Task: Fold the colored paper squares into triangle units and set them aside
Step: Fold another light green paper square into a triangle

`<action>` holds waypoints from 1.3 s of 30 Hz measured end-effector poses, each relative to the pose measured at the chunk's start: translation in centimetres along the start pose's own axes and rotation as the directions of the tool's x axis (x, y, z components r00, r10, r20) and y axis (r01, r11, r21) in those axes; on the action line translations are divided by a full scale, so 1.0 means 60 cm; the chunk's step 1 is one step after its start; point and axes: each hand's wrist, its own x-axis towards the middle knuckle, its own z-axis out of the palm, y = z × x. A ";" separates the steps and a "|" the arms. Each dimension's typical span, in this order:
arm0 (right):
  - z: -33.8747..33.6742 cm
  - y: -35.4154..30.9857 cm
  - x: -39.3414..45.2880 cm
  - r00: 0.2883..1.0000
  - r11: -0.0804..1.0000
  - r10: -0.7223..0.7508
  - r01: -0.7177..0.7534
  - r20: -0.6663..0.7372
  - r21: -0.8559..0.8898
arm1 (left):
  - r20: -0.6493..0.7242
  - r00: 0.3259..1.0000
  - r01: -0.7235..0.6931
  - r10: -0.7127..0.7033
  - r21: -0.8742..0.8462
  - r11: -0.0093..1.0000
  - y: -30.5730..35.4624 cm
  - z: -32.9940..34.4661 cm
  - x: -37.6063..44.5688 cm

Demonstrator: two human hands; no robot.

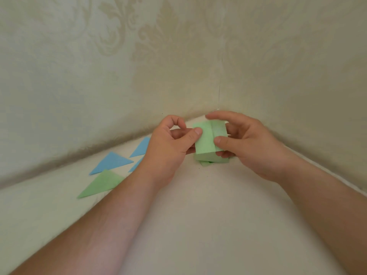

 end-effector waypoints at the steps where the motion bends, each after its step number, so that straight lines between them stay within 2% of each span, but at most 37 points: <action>1: 0.001 0.002 0.000 1.000 1.000 0.000 0.000 0.021 0.023 | -0.002 1.000 -0.007 0.007 0.000 1.000 0.000 -0.001 0.000; 6: 0.003 0.010 0.003 0.999 0.999 0.003 -0.005 0.036 0.054 | -0.006 1.000 -0.014 0.014 0.053 0.998 -0.002 0.000 0.000; 11: 0.002 0.015 0.004 0.999 1.000 -0.007 0.006 0.035 0.024 | -0.002 0.996 -0.085 0.086 0.130 0.988 -0.006 -0.002 0.002; 20: 0.005 0.014 0.002 0.999 0.999 0.022 -0.021 0.040 -0.047 | 0.121 0.992 -0.070 0.044 0.220 0.973 -0.003 -0.008 0.003; 25: 0.004 0.015 0.003 0.999 0.999 0.027 -0.027 0.018 -0.029 | 0.135 0.989 -0.088 0.059 0.218 0.972 -0.001 -0.009 0.002; 32: 0.000 0.011 0.001 0.999 0.995 0.018 -0.022 -0.041 -0.093 | 0.177 0.981 -0.117 0.080 0.211 0.970 -0.006 -0.008 -0.001; 39: 0.002 0.007 0.005 0.991 0.997 0.078 -0.077 -0.112 0.014 | 0.194 0.980 -0.071 0.044 0.138 0.988 -0.003 -0.009 -0.002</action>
